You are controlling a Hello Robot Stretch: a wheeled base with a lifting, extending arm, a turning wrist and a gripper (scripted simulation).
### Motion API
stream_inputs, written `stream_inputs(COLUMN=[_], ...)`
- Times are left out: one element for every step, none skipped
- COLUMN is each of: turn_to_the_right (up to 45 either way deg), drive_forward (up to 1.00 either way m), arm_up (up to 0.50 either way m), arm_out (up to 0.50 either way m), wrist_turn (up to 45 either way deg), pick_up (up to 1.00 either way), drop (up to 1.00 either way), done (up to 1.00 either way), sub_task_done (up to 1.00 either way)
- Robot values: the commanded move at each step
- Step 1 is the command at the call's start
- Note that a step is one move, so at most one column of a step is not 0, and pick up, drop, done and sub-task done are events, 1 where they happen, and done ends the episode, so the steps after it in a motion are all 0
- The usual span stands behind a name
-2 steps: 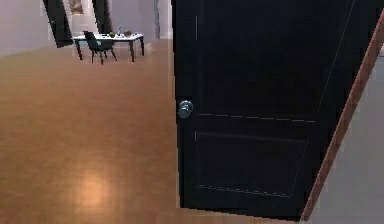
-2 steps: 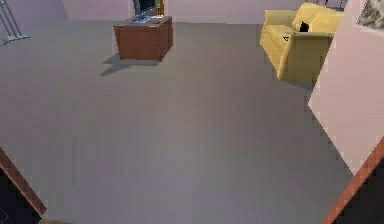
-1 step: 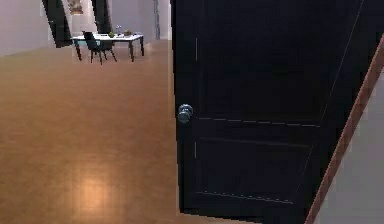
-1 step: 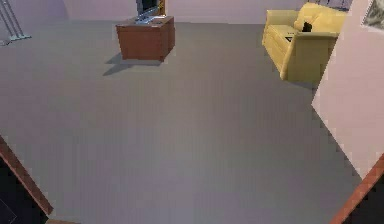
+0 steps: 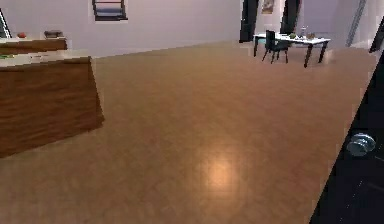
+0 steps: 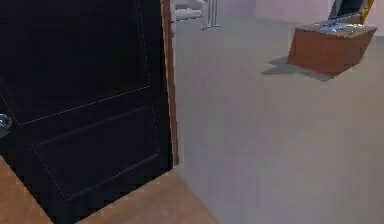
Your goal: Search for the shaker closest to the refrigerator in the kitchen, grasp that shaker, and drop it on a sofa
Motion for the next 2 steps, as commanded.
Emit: stream_inputs(turn_to_the_right=[-33.0,0.0], drive_forward=[0.0,0.45], arm_up=[0.0,0.0], arm_out=[0.0,0.0], wrist_turn=[0.0,0.0], pick_up=[0.0,0.0], drop=[0.0,0.0], done=[0.0,0.0], sub_task_done=[0.0,0.0])
